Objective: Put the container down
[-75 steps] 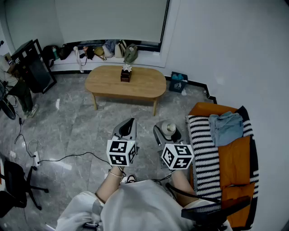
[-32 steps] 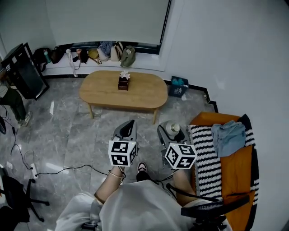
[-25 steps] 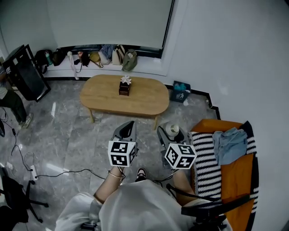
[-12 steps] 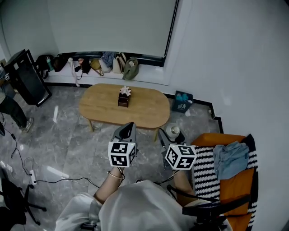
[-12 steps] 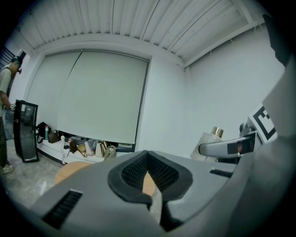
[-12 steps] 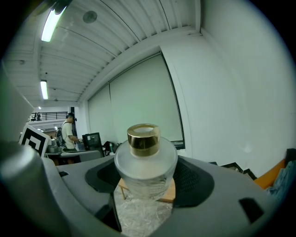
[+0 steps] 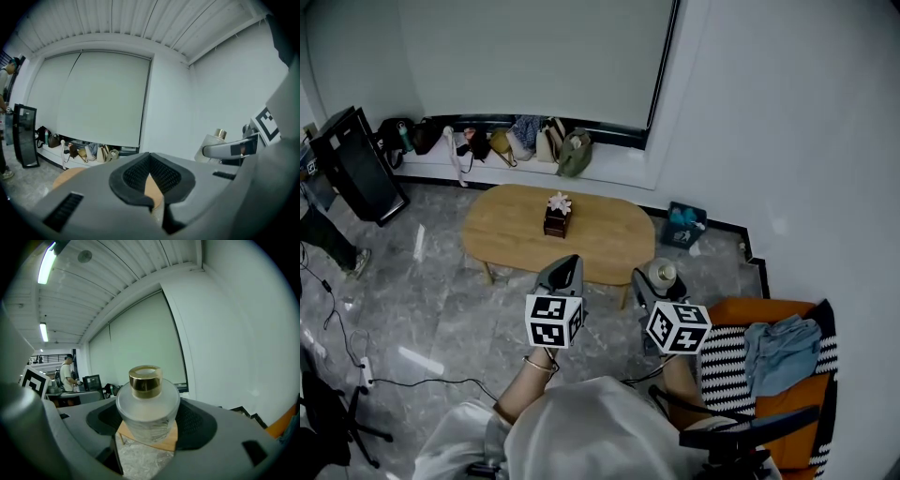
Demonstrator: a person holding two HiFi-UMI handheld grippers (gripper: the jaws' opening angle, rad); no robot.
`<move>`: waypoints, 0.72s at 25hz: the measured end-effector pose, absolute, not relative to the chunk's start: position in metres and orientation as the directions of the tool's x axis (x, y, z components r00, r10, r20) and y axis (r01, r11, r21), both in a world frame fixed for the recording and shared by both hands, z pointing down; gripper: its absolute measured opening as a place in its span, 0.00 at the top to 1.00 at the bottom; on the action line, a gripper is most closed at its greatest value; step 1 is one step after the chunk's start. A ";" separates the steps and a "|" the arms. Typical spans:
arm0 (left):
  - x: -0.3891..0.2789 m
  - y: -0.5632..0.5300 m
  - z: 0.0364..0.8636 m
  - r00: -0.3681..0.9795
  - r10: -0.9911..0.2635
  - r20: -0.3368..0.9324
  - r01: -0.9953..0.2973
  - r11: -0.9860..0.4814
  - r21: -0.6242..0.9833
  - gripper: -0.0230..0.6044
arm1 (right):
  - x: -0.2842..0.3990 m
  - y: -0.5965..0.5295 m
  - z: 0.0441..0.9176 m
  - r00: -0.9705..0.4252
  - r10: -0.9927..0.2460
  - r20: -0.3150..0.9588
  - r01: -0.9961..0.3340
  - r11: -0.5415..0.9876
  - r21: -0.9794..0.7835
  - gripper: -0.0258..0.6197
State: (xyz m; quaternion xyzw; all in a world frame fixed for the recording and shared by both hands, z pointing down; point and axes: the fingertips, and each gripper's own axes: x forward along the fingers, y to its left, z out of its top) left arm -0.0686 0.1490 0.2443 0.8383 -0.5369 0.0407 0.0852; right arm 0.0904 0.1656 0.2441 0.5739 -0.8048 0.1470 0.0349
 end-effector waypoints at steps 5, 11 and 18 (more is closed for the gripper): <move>-0.063 0.136 0.255 0.418 -0.888 0.190 -0.908 -0.407 0.094 0.95 | 0.098 0.149 0.252 -0.337 -0.911 0.237 -0.933 0.289 -0.216 0.44; -0.063 0.117 0.267 0.414 -0.885 0.215 -0.910 -0.398 0.113 0.95 | 0.100 0.133 0.267 -0.334 -0.904 0.266 -0.933 0.277 -0.230 0.44; -0.053 0.077 0.269 0.443 -0.870 0.216 -0.896 -0.429 0.110 0.95 | 0.104 0.102 0.270 -0.321 -0.909 0.264 -0.936 0.264 -0.232 0.44</move>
